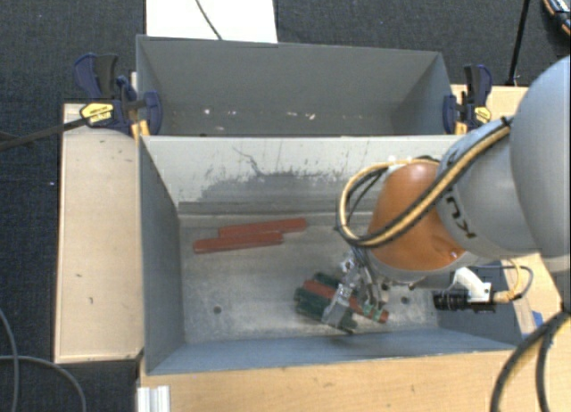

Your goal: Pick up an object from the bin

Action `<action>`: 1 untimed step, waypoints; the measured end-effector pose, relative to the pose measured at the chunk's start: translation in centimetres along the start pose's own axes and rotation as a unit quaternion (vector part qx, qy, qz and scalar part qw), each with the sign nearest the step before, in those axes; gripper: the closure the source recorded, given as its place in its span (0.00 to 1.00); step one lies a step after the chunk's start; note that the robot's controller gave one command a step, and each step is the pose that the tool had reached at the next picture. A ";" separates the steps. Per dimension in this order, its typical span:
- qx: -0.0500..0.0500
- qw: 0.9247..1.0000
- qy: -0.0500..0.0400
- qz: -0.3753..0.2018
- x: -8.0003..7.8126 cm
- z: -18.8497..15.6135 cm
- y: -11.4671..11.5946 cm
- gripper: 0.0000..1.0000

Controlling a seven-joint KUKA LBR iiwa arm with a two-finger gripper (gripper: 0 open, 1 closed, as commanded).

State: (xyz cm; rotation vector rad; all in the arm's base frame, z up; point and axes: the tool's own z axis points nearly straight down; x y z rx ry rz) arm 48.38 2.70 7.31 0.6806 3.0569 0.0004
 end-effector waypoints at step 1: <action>0.000 1.000 0.000 0.000 0.0 0.0 0.0 1.00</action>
Offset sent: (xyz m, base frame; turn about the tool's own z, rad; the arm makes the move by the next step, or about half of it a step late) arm -0.0001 0.0001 0.0648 0.0000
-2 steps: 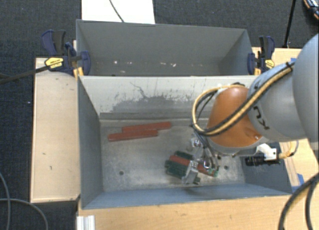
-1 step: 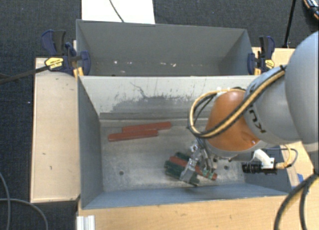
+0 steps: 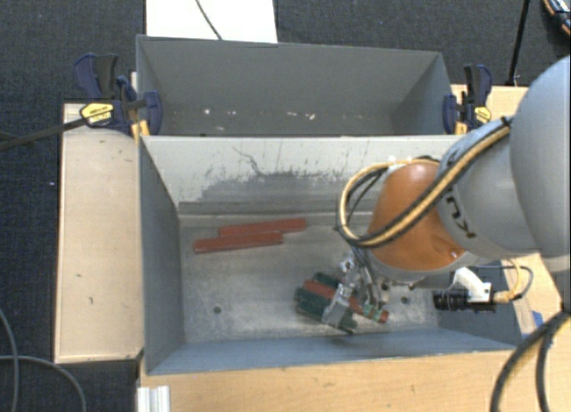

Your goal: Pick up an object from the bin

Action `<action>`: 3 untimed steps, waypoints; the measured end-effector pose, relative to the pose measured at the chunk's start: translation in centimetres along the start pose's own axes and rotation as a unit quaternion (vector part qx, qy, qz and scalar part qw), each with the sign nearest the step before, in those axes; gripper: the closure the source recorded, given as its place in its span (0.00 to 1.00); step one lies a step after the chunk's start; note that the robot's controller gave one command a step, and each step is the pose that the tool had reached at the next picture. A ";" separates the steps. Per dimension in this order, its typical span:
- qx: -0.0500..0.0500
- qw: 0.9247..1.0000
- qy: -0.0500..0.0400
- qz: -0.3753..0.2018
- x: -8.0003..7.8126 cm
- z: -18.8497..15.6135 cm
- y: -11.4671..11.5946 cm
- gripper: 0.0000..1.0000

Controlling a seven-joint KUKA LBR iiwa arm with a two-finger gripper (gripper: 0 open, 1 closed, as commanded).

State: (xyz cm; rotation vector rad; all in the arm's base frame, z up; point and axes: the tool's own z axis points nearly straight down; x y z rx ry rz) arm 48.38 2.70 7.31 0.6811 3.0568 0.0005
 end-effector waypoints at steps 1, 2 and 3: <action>0.000 1.000 -0.001 0.000 0.0 -0.5 0.0 1.00; 0.001 1.000 0.004 -0.001 0.1 -2.3 0.0 1.00; 0.000 1.000 0.002 -0.001 0.0 -3.3 0.1 1.00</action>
Offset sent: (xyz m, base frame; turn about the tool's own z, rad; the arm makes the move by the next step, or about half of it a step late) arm 0.0000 0.0001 0.0382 0.0000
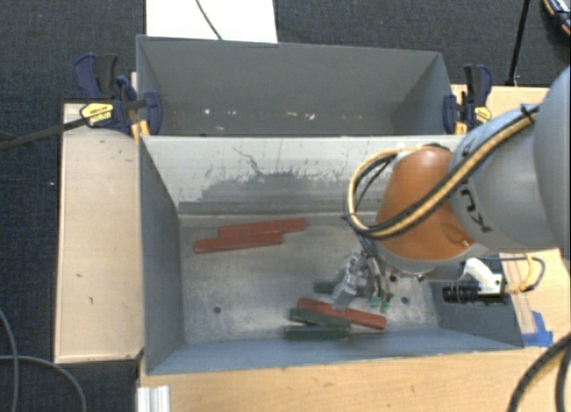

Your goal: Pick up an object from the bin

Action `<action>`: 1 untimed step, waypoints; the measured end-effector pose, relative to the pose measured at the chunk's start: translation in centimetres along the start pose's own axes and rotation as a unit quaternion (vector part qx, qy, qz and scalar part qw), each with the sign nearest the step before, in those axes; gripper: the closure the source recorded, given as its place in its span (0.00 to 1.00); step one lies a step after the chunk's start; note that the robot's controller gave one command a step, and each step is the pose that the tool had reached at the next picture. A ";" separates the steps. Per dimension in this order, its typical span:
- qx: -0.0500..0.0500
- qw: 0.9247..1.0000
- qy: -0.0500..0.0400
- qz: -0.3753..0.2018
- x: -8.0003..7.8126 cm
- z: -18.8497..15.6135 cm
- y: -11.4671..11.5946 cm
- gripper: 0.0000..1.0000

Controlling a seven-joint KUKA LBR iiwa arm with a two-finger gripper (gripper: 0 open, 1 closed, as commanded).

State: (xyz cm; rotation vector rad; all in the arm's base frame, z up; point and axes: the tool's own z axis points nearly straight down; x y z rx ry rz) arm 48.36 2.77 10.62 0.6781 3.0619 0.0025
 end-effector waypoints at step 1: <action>0.001 1.000 0.001 0.000 0.0 -0.4 0.0 1.00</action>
Offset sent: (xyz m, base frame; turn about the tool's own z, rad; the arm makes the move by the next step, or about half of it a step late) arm 0.0001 0.0001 0.0226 0.0000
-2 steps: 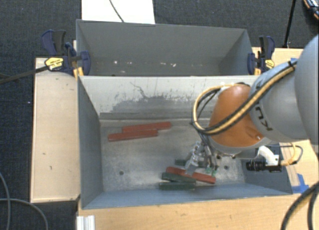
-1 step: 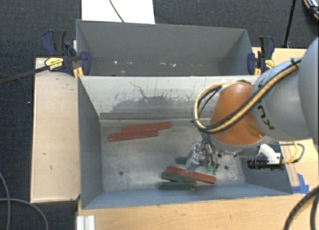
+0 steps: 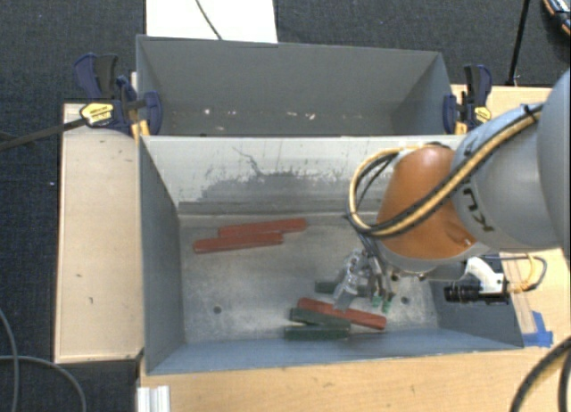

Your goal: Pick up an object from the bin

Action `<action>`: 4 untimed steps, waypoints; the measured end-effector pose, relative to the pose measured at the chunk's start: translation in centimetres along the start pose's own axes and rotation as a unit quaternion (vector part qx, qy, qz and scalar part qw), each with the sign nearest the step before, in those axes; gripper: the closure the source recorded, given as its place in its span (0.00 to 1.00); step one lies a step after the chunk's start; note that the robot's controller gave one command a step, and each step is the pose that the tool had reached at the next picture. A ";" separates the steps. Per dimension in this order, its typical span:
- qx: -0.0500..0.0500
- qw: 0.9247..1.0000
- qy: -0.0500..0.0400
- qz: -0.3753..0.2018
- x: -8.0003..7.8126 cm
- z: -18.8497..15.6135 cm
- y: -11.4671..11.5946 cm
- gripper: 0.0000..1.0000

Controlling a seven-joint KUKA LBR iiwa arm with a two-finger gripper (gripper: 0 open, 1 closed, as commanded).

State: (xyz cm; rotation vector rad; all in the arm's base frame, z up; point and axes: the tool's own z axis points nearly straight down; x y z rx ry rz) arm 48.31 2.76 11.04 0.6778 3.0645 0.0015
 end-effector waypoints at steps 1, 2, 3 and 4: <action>0.000 1.000 0.000 -0.001 0.0 -0.6 0.0 1.00; 0.001 1.000 0.001 -0.001 0.0 -1.2 0.0 1.00; 0.000 1.000 0.001 -0.001 0.0 -2.1 0.0 1.00; 0.000 1.000 0.000 -0.002 0.0 -2.7 0.0 1.00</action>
Offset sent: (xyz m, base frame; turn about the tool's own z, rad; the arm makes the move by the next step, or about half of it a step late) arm -0.0001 -0.0001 0.0339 0.0000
